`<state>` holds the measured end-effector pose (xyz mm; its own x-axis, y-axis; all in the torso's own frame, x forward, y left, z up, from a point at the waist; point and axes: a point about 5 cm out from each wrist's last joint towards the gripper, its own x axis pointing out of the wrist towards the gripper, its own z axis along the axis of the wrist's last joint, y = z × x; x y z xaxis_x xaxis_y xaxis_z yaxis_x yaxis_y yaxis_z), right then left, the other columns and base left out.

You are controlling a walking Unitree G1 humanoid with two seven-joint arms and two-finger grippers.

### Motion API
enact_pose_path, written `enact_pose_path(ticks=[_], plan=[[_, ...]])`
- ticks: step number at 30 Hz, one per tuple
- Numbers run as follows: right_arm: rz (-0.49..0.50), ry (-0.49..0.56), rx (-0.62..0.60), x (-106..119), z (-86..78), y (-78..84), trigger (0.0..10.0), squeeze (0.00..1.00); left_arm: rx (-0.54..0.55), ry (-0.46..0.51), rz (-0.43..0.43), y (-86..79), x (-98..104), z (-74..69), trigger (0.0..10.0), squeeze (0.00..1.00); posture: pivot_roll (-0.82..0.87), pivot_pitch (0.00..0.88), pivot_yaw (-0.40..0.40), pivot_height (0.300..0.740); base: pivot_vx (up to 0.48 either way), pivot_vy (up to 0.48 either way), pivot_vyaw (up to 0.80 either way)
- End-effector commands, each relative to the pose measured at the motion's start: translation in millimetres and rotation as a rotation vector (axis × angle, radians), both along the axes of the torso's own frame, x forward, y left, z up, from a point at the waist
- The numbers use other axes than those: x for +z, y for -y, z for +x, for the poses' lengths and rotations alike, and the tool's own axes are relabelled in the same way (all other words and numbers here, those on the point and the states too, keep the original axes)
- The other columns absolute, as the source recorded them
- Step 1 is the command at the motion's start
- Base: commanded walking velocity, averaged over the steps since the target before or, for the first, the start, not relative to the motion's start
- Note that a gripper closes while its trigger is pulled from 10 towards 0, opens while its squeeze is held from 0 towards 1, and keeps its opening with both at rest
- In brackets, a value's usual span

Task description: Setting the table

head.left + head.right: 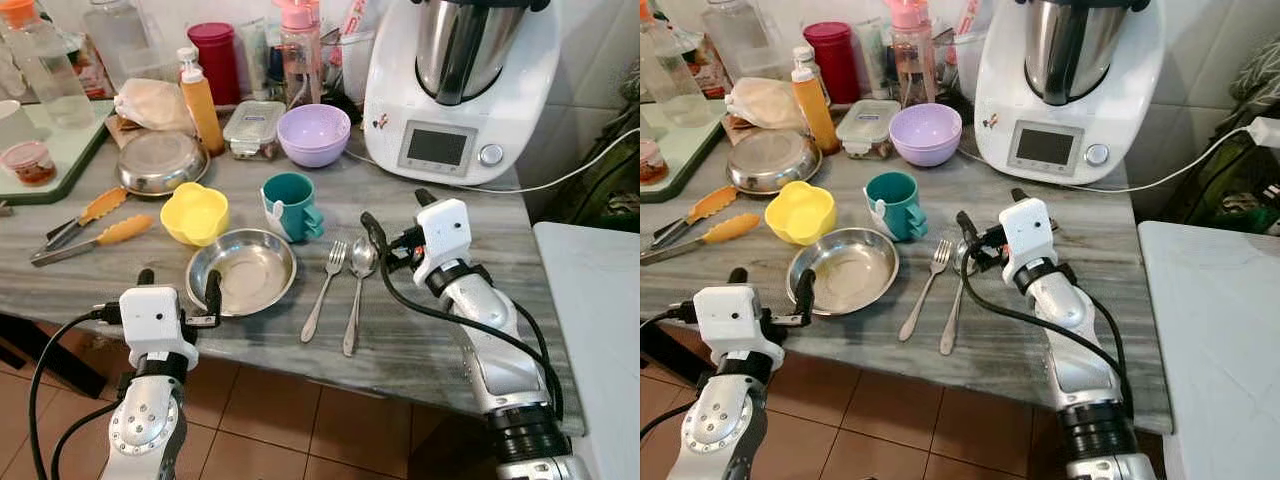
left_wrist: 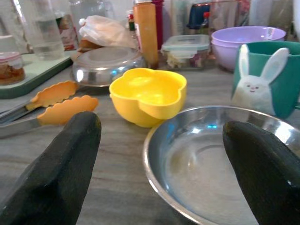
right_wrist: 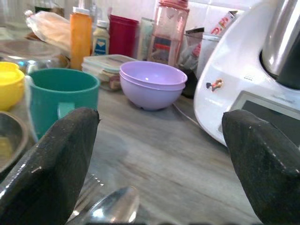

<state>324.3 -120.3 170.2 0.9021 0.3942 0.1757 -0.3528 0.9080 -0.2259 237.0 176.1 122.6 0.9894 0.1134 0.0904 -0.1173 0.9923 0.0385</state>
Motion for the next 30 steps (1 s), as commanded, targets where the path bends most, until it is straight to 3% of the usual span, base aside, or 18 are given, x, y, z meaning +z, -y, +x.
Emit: enact_pose_path(ticks=[1, 11, 20, 30], plan=[[0.009, 0.006, 0.016, 3.9, -3.0, -3.7, 10.0, 0.00, 0.032, -0.005, 0.011, -5.0, -2.0, -0.3, 10.0, 0.00, -0.11, 0.045, 0.029, 0.740, 0.000, 0.000, 0.00], [0.014, -0.003, 0.031, 2.6, -13.7, -8.4, 10.0, 0.00, 0.152, -0.017, 0.020, -27.3, -11.8, -3.6, 10.0, 0.00, -0.12, 0.040, 0.021, 0.740, 0.000, 0.000, 0.00], [0.007, -0.008, 0.034, 5.0, -12.4, -8.8, 10.0, 0.00, 0.164, -0.014, 0.011, -23.4, -12.9, 2.3, 10.0, 0.00, -0.13, 0.032, 0.017, 0.740, 0.000, 0.000, 0.76], [0.009, 0.000, 0.032, 5.6, -12.2, -10.3, 10.0, 0.00, 0.169, -0.004, 0.018, -25.9, -9.9, 3.7, 10.0, 0.00, -0.12, 0.032, 0.023, 0.740, 0.000, 0.000, 0.00]])
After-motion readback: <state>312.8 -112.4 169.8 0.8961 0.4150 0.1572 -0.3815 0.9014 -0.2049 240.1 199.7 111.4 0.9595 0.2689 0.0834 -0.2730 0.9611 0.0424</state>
